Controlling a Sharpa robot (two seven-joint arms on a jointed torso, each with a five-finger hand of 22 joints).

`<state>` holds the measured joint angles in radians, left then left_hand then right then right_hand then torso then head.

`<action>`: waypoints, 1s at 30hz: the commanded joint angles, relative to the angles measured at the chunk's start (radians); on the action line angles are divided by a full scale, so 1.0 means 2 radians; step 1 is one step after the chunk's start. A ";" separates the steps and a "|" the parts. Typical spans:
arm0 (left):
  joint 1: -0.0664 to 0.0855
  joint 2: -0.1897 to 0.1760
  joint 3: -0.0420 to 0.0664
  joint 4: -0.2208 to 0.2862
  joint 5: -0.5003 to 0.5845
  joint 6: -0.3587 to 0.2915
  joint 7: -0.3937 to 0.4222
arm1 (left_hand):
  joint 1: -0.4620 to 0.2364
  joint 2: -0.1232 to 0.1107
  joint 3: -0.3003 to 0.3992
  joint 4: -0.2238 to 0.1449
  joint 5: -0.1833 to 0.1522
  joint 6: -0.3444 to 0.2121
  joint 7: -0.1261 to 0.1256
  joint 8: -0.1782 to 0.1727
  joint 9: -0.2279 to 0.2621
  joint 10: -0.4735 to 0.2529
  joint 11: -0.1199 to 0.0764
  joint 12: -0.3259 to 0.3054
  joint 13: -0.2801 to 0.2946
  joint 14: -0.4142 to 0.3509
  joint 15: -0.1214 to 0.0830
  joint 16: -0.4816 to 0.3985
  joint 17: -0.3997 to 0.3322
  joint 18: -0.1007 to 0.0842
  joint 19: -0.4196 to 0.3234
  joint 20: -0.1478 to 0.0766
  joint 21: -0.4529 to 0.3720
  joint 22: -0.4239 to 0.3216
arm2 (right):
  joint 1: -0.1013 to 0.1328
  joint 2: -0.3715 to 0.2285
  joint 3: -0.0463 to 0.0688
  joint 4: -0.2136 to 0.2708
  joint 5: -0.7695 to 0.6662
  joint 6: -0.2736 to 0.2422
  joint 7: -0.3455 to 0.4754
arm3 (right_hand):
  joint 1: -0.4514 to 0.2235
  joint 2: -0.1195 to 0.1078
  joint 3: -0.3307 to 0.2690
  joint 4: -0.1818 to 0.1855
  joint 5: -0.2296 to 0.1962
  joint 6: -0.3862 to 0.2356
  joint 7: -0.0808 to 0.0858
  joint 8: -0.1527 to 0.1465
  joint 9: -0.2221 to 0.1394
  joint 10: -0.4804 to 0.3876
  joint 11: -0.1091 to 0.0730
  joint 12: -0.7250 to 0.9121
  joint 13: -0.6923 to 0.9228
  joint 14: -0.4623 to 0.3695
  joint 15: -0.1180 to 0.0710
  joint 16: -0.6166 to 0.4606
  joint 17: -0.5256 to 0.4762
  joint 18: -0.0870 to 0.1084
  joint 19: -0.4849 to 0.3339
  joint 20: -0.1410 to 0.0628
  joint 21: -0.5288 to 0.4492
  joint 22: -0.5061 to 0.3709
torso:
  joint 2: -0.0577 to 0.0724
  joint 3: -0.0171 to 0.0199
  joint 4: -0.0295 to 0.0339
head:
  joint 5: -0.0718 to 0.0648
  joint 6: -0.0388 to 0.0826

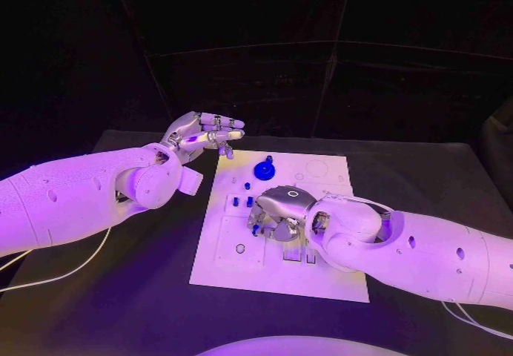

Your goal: Assemble the parts on the task board

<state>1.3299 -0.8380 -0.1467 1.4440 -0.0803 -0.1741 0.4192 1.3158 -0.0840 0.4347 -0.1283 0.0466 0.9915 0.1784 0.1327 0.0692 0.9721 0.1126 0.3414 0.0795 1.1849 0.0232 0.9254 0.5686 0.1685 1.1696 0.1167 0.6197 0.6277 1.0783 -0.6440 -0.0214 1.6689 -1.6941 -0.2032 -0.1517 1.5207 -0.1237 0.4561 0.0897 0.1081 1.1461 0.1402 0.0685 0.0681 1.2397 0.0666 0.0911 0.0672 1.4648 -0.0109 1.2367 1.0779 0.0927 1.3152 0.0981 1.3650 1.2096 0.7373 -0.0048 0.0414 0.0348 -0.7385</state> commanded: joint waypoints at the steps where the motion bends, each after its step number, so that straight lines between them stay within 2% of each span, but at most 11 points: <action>1: 0.001 0.000 0.000 -0.001 0.002 0.002 0.001 | -0.002 0.003 -0.002 -0.001 0.001 0.005 0.000 0.002 0.000 0.004 0.000 0.003 0.000 -0.004 0.000 0.002 -0.001 0.007 -0.004 0.001 -0.002 -0.001 | 0.000 -0.002 0.000 0.004 -0.014 0.007 0.000 | -0.004 0.000 0.003 0.001 0.003 -0.002 0.002 -0.002 0.000 0.000 0.003 -0.002 0.001 0.012 0.001 0.002 -0.001 -0.005 0.002 0.000 0.003 0.001 | 0.000 0.0000 0.0000 | 0.000 0.000; 15: 0.001 0.000 0.000 -0.002 0.002 0.004 -0.001 | -0.003 0.003 -0.003 -0.001 0.001 0.005 0.000 0.002 0.000 0.003 0.000 0.003 0.000 -0.005 0.000 0.002 -0.001 0.007 -0.004 0.001 -0.003 -0.001 | 0.000 -0.003 0.000 0.005 -0.034 0.015 -0.016 | -0.006 0.000 0.003 0.000 0.003 -0.002 0.002 -0.002 0.000 0.000 0.003 -0.002 0.001 0.012 0.001 0.002 -0.001 -0.005 0.002 0.000 0.003 0.000 | 0.000 -0.0007 0.0004 | 0.000 0.000; 30: 0.001 -0.001 0.000 -0.002 0.002 0.004 -0.003 | -0.003 0.003 -0.003 -0.001 0.001 0.005 0.000 0.002 0.000 0.003 0.000 0.003 0.000 -0.005 0.000 0.002 -0.001 0.007 -0.004 0.001 -0.003 -0.001 | 0.000 0.005 0.000 0.006 -0.039 0.041 -0.016 | -0.011 -0.003 0.003 -0.002 0.003 -0.002 0.001 -0.001 0.001 0.001 0.003 -0.002 0.001 0.012 0.001 0.001 -0.003 -0.005 0.001 0.001 0.002 0.000 | 0.000 -0.0008 0.0002 | 0.001 -0.002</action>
<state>1.3298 -0.8397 -0.1470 1.4393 -0.0800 -0.1734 0.4125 1.3158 -0.0840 0.4347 -0.1283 0.0466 0.9915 0.1783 0.1327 0.0693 0.9721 0.1126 0.3414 0.0794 1.1849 0.0232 0.9254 0.5670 0.1685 1.1665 0.1198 0.6197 0.6269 1.0779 -0.6351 -0.0214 1.6769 -1.7596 -0.1500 -0.1816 1.5062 -0.1299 0.4591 0.0863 0.1079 1.1449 0.1389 0.0685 0.0682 1.2397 0.0666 0.0912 0.0687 1.4648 -0.0108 1.2367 1.0732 0.0929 1.3151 0.0981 1.3650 1.2094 0.7373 -0.0065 0.0417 0.0356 -0.7422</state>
